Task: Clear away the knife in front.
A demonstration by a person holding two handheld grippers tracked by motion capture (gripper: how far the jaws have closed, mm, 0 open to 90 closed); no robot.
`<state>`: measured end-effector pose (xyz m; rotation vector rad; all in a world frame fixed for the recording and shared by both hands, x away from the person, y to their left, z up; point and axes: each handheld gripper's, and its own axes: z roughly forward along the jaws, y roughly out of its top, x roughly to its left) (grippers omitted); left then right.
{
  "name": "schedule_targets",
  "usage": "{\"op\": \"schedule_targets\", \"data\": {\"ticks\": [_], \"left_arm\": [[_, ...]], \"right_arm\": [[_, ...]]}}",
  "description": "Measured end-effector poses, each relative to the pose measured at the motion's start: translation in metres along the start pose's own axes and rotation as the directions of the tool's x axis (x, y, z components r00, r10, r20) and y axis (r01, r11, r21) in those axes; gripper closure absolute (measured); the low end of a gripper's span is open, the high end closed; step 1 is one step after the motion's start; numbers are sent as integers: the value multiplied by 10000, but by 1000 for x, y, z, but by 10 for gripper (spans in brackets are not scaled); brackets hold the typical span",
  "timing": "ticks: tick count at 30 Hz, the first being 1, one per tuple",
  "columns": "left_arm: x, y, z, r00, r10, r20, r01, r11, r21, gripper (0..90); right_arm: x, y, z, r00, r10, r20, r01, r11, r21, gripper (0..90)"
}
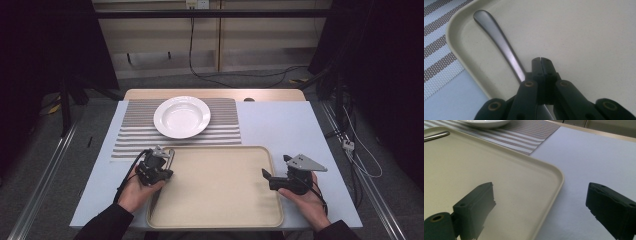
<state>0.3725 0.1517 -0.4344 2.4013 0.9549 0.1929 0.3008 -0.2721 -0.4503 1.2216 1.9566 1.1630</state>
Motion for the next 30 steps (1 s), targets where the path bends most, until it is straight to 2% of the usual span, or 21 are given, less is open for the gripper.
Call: {"op": "schedule_targets", "data": {"ticks": [3,10,13,26,29,30], "left_arm": [[-1,-1,-2,9999,46,-163,-45,10000,67,900],[1,-6,-5,9997,-11,-234,10,10000,-10,900],[1,-8,-5,9997,-168,-148,167,9998,-69,900],[2,-13,-7,9996,-242,-147,239,9995,-224,900],[2,-13,-9,9998,-176,-44,174,9989,-436,900],[2,-14,-11,9998,-177,-39,174,9976,-669,900]], "right_arm": [[0,0,0,10000,-3,3,3,10000,4,84],[0,0,1,10000,-13,7,13,10000,12,84],[0,0,1,10000,-14,12,14,10000,19,84],[0,0,1,10000,-25,0,25,10000,20,85],[0,0,1,10000,-32,6,32,10000,21,84],[0,0,1,10000,-13,7,12,10000,25,85]]}}
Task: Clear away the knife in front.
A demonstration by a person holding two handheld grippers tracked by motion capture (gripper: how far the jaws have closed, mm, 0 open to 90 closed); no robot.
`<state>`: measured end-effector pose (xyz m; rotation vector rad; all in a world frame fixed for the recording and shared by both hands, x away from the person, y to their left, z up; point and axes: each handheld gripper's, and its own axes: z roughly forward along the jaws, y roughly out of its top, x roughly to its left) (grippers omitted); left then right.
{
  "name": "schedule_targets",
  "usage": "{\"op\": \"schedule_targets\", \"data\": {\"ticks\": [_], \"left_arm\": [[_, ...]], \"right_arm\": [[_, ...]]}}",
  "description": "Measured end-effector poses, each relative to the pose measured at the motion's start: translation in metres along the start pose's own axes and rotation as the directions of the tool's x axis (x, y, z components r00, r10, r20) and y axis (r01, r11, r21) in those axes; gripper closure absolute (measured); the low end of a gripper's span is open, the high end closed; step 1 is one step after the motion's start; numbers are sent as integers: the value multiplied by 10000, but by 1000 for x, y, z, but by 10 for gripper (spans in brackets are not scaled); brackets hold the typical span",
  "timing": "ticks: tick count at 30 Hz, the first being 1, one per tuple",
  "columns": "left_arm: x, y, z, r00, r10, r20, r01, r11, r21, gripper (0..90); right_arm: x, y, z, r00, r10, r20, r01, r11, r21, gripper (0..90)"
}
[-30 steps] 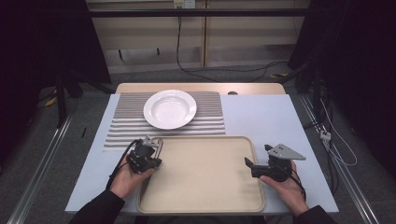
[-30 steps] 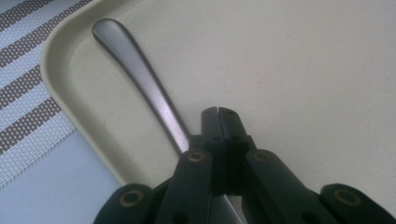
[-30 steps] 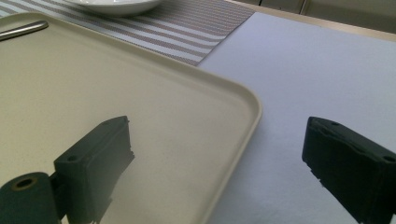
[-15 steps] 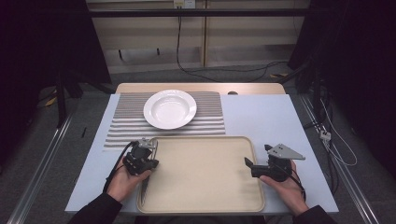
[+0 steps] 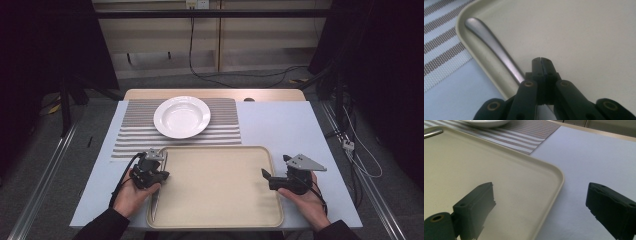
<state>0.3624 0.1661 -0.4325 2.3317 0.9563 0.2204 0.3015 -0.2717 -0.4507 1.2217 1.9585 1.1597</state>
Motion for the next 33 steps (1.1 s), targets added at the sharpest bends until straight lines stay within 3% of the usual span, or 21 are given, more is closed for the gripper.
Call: {"op": "schedule_targets", "data": {"ticks": [3,8,14,17,21,23,25,27,30,33], "left_arm": [[1,1,-4,9999,111,63,-109,9992,-385,898],[-2,2,-8,9992,397,-102,-405,9943,-991,782],[-8,5,-12,9982,490,-342,-541,9844,-1675,435],[-7,3,-15,9998,85,-187,-116,9848,-1731,303],[-8,0,-22,9995,-70,-304,7,9794,-2020,133],[-10,-1,-26,9990,-256,-357,177,9785,-2053,93],[-12,-4,-30,9996,-251,-96,226,9787,-2041,58],[-15,-8,-34,9999,35,-116,-59,9750,-2220,54],[-14,-15,-39,9998,71,-185,-116,9660,-2582,54],[-9,-21,-43,9992,-138,-366,27,9573,-2890,53]], "right_arm": [[0,0,0,10000,2,-5,-2,10000,1,84],[0,0,0,10000,5,-17,-5,10000,-17,84],[0,0,-1,10000,20,-23,-20,10000,-28,84],[0,0,-1,10000,36,-60,-36,10000,-34,85],[0,0,-1,10000,38,-67,-38,10000,-46,84],[0,0,-1,10000,52,-55,-52,10000,-51,84],[0,0,-2,10000,50,-46,-50,10000,-60,84],[0,0,-2,10000,56,-41,-56,10000,-57,84],[0,0,-2,10000,48,-39,-48,10000,-70,83],[0,0,-2,10000,47,-27,-48,9999,-88,83]]}}
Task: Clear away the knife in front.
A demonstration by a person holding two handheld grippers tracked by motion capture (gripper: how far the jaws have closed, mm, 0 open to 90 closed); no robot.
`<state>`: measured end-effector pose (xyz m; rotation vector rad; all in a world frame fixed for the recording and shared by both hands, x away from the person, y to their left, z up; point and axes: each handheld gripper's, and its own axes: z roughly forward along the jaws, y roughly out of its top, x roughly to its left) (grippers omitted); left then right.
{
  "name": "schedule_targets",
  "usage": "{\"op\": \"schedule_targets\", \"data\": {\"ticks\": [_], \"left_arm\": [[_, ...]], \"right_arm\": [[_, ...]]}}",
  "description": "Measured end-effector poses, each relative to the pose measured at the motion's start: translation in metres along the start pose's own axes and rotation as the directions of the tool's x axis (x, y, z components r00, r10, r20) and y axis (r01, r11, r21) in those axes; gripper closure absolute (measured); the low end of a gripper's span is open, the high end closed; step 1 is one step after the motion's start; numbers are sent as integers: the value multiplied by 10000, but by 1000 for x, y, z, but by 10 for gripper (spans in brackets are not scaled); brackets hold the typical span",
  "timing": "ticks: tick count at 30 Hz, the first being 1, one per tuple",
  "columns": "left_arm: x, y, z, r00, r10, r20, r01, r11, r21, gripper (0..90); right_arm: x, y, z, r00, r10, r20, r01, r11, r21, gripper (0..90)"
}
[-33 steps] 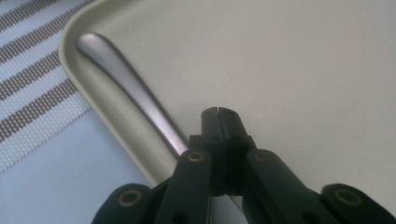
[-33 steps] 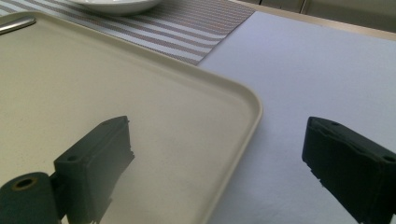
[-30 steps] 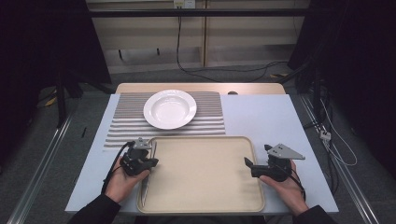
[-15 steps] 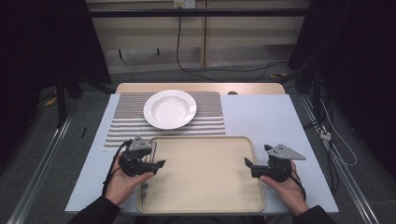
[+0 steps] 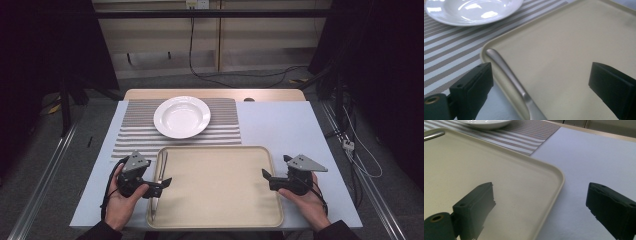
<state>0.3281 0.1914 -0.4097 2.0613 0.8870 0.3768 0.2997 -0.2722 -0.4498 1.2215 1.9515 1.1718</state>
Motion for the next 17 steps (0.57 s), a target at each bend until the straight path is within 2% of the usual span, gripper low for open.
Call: {"op": "schedule_targets", "data": {"ticks": [3,6,10,15,17], "left_arm": [[6,-7,-4,9989,-292,-380,284,9994,-215,58],[9,-15,-5,9971,-501,-568,488,9985,-246,59],[12,-24,-3,9969,-507,-601,489,9983,-303,61],[19,-27,-7,9929,-1025,-604,992,9935,-566,61],[20,-27,-8,9902,-995,-977,945,9941,-540,64]], "right_arm": [[0,0,0,10000,19,11,-19,10000,15,83],[0,0,0,10000,23,25,-23,10000,19,82],[0,0,-1,10000,25,64,-25,10000,1,82],[0,-1,-3,10000,53,48,-53,10000,-45,82],[-1,-1,-3,10000,84,46,-84,10000,-21,82]]}}
